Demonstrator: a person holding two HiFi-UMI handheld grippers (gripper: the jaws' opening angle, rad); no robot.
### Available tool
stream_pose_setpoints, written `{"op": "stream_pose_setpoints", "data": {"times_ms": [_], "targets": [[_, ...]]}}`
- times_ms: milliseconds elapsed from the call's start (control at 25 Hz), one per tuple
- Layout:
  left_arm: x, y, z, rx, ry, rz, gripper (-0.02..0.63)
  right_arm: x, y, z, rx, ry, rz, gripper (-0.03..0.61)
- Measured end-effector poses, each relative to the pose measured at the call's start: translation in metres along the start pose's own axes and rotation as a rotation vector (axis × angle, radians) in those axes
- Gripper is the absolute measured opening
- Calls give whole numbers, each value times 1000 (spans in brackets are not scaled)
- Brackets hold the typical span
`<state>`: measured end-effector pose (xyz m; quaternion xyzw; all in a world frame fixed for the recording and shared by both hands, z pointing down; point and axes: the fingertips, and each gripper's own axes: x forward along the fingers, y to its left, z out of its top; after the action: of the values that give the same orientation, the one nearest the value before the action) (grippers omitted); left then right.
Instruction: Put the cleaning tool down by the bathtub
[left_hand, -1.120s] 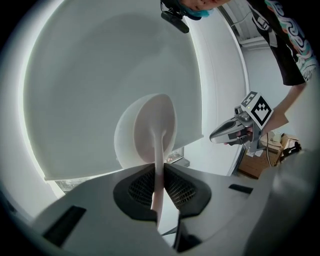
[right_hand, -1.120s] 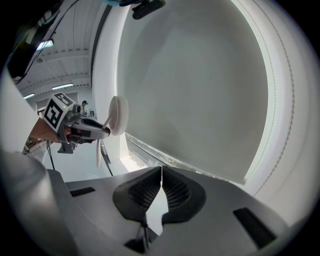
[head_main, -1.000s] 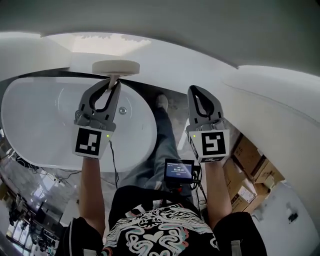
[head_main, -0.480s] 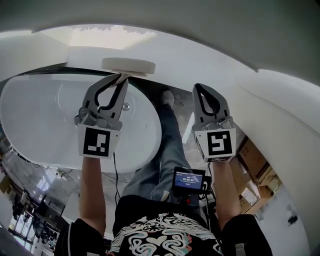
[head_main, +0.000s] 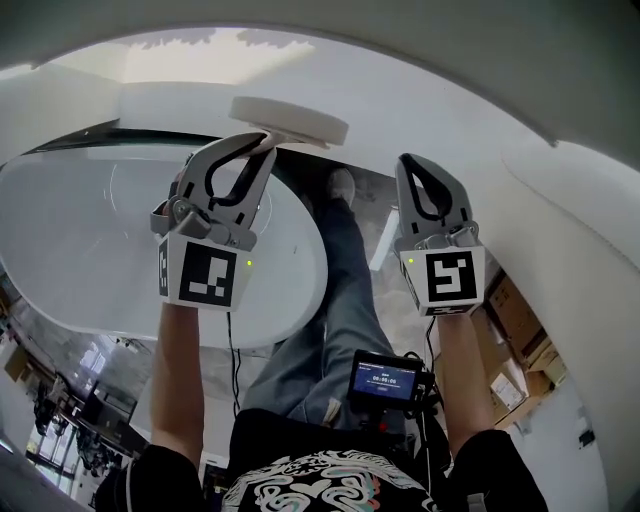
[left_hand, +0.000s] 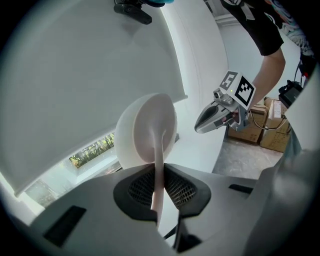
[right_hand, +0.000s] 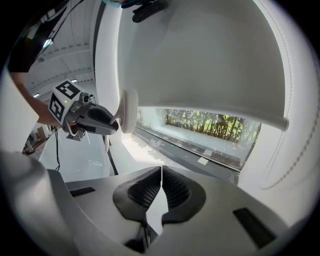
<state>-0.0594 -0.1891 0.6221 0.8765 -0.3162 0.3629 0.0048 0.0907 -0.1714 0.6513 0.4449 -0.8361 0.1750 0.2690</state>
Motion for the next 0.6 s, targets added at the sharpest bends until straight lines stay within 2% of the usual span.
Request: {"op": "stream_pose_setpoints", "data": {"times_ms": [280,480,600], "targets": [[26,-11,-17,86,29,-50,48,14,-3,-20,10,18,-3,28],[44,-17,-31,198,77,-79,47,22,-4,-27,-3,26,10,29],[56,-18,-39,230,96,-99,48,27,-7,-29,-7,32,14,28]]}}
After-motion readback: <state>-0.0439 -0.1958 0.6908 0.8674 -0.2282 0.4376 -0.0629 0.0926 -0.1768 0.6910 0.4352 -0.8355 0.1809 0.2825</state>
